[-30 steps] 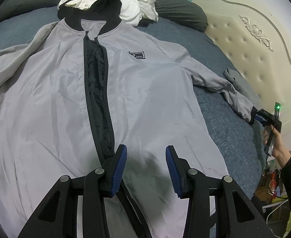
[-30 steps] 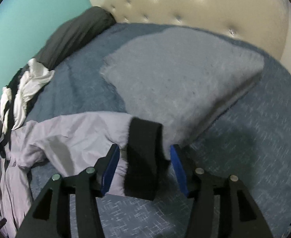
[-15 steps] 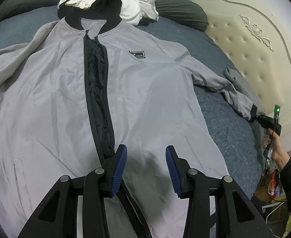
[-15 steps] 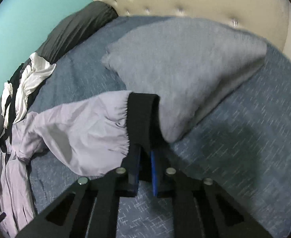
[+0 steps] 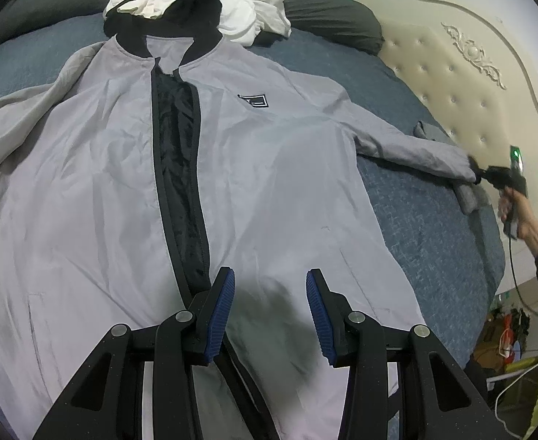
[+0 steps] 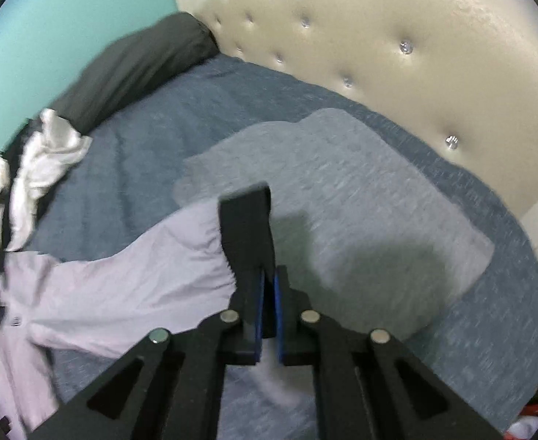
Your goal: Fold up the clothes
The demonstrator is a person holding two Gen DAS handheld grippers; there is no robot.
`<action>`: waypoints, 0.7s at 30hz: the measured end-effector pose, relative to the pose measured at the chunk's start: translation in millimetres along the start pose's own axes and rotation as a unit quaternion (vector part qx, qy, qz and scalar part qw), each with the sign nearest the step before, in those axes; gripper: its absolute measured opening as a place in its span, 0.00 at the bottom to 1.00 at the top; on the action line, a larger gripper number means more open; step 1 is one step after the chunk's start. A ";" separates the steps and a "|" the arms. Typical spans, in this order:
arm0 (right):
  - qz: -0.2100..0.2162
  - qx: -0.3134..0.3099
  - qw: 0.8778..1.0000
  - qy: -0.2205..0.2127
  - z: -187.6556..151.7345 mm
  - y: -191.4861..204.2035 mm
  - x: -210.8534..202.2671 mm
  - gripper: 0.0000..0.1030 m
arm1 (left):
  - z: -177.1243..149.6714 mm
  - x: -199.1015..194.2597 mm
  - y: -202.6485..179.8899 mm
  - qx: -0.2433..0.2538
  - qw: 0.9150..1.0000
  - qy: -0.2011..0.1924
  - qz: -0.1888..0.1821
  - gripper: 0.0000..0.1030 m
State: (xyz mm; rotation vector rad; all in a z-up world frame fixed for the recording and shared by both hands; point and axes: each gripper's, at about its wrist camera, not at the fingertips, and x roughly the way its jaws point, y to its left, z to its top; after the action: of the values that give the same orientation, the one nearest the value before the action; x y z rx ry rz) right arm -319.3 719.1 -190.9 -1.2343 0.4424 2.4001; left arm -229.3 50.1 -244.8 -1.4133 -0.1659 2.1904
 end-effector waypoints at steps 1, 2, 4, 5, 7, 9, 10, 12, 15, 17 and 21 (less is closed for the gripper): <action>-0.010 -0.004 1.000 0.001 2.4 0.0 4.8 0.03 | 0.1 1.3 0.3 0.001 1.000 0.002 0.000 0.43; -0.018 -0.010 1.000 0.001 2.5 1.5 9.0 0.03 | -0.2 2.8 0.3 0.002 1.000 0.004 0.001 0.43; -0.033 -0.029 0.999 0.001 2.1 6.7 19.2 0.03 | -0.8 5.7 0.4 0.005 1.000 0.008 0.002 0.43; -0.037 -0.034 0.999 0.000 1.7 8.2 22.1 0.04 | -1.1 6.8 0.4 0.006 1.000 0.009 0.003 0.43; -0.035 -0.032 0.999 -0.008 -0.2 7.8 20.9 0.04 | -0.7 6.3 -0.3 0.007 1.000 0.009 0.002 0.43; -0.038 -0.027 0.999 -0.019 -1.9 5.6 17.0 0.06 | -0.4 5.9 -1.0 0.008 1.000 0.009 0.001 0.43; -0.044 -0.019 0.998 -0.031 -2.8 2.8 11.1 0.08 | -0.2 5.6 -1.3 0.009 1.000 0.008 0.001 0.43; -0.058 -0.008 0.997 -0.055 -2.3 0.9 -0.9 0.09 | 0.1 5.1 -1.9 0.010 1.000 0.008 0.000 0.43; -0.058 -0.012 0.994 -0.092 -1.3 8.9 -20.4 0.12 | 0.7 4.3 -2.9 0.012 1.000 0.007 -0.001 0.44; -0.028 -0.024 0.993 -0.109 -2.9 24.8 -31.2 0.12 | 1.6 1.7 -2.6 0.011 1.000 0.005 0.000 0.44; 0.096 -0.048 0.990 -0.095 -15.9 72.0 -37.0 0.12 | 3.7 -2.8 -2.1 0.009 1.000 -0.001 0.002 0.47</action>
State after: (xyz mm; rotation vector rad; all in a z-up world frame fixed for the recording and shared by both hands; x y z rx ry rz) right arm -323.8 641.7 -162.6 -1.0283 0.4095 2.7012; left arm -230.9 51.2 -240.1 -1.4036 -0.1430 2.1908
